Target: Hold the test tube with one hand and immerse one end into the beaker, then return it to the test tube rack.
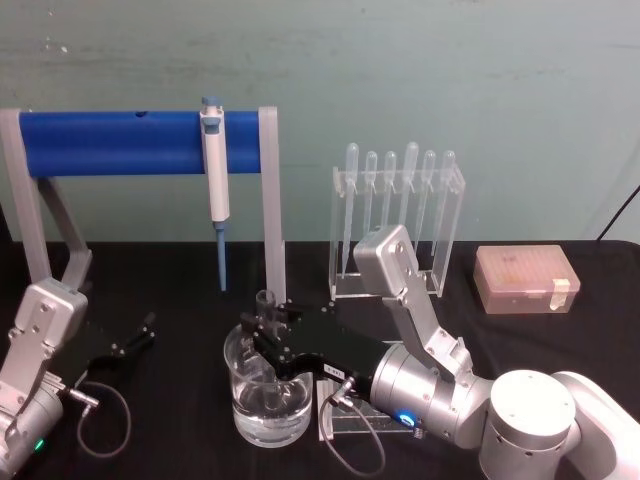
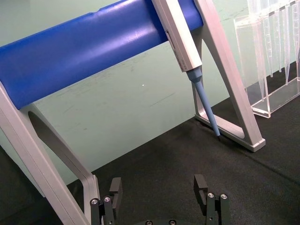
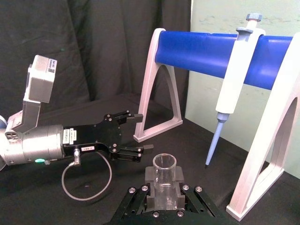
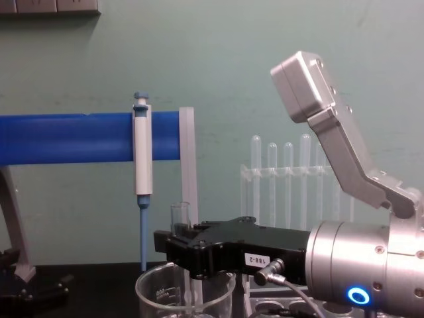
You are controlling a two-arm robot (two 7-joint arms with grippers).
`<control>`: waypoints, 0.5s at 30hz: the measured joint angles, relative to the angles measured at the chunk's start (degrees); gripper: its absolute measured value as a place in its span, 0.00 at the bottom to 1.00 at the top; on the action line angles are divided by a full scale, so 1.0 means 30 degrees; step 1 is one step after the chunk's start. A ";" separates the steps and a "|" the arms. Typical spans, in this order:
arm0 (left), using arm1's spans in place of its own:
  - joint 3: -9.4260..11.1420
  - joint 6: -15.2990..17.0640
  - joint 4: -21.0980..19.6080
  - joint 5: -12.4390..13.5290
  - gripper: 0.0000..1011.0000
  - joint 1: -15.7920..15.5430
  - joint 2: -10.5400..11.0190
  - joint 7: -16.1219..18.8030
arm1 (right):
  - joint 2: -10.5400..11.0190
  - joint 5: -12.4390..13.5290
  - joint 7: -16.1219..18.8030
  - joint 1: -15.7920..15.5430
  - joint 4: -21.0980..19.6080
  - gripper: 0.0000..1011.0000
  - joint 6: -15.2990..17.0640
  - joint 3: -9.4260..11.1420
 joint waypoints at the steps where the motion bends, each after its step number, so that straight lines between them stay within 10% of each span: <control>1: 0.0000 0.0000 0.0001 0.0000 0.99 -0.0001 0.0000 0.0000 | 0.0000 0.0000 0.0000 0.0000 -0.0001 0.22 0.0000 0.0001; 15: -0.0001 0.0000 -0.0001 0.0000 0.99 -0.0001 0.0000 0.0000 | 0.0000 0.0000 0.0001 0.0000 0.0001 0.22 -0.0001 0.0000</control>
